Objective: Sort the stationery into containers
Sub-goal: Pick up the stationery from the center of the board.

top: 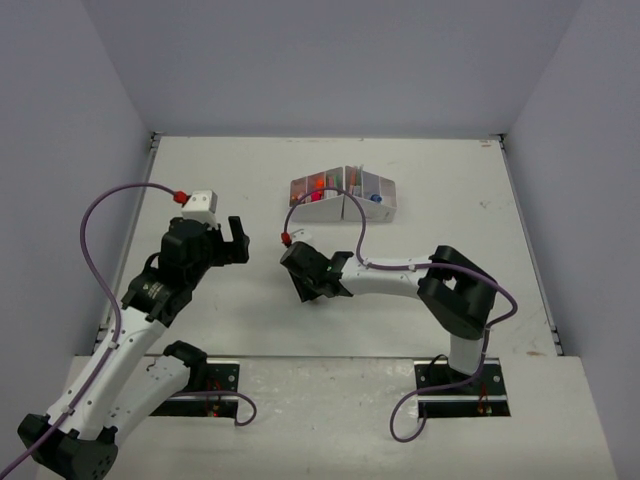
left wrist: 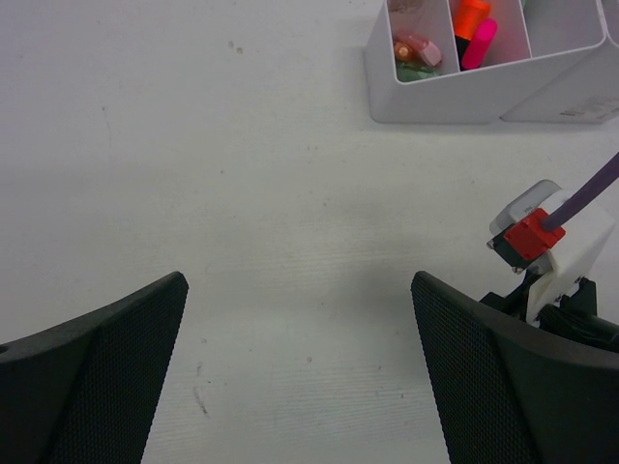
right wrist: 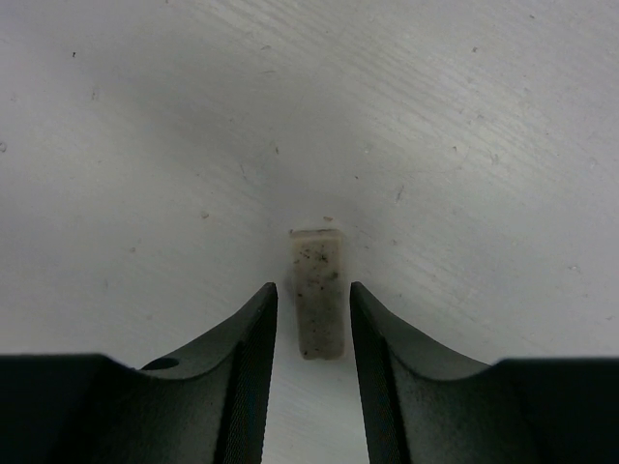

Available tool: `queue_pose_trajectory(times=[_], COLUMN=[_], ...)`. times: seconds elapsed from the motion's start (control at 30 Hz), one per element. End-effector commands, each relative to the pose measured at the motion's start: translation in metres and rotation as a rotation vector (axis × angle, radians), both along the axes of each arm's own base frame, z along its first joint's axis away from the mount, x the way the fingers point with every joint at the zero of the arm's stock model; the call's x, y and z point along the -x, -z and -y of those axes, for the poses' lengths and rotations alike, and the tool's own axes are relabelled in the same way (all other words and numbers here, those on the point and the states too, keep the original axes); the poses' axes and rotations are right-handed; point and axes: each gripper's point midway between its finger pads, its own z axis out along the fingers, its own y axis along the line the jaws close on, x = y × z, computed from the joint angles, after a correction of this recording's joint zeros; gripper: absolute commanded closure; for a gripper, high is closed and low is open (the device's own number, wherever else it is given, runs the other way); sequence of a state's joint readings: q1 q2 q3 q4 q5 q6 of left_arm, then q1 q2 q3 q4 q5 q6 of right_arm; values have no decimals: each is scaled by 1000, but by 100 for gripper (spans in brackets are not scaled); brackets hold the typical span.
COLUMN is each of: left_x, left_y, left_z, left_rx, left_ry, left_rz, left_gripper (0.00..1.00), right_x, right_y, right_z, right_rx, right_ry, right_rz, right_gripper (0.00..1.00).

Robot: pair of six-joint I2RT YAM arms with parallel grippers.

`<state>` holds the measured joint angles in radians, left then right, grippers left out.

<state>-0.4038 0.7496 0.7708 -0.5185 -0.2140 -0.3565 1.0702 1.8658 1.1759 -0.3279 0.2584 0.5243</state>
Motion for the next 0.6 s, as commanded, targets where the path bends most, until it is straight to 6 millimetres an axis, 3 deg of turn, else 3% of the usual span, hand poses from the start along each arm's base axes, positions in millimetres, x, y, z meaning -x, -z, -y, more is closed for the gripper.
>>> queue_pose_trajectory(times=[0.0, 0.1, 0.4, 0.57], left_x=[-3, -3, -3, -2], left_y=[-6, -4, -4, -5], left_z=[-3, -3, -3, -3], left_rx=[-6, -10, -9, -7], left_ry=[-14, -13, -8, -6], left_rz=[24, 14, 16, 20], left_gripper=[0, 0, 0, 0], right_x=[4, 4, 6, 6], right_y=[2, 2, 13, 12], right_z=[-9, -8, -7, -8], right_rx=[-24, -23, 0, -2], right_ry=[-6, -10, -19, -25], right_rz=[-6, -1, -19, -21], right_gripper=[62, 68, 62, 68])
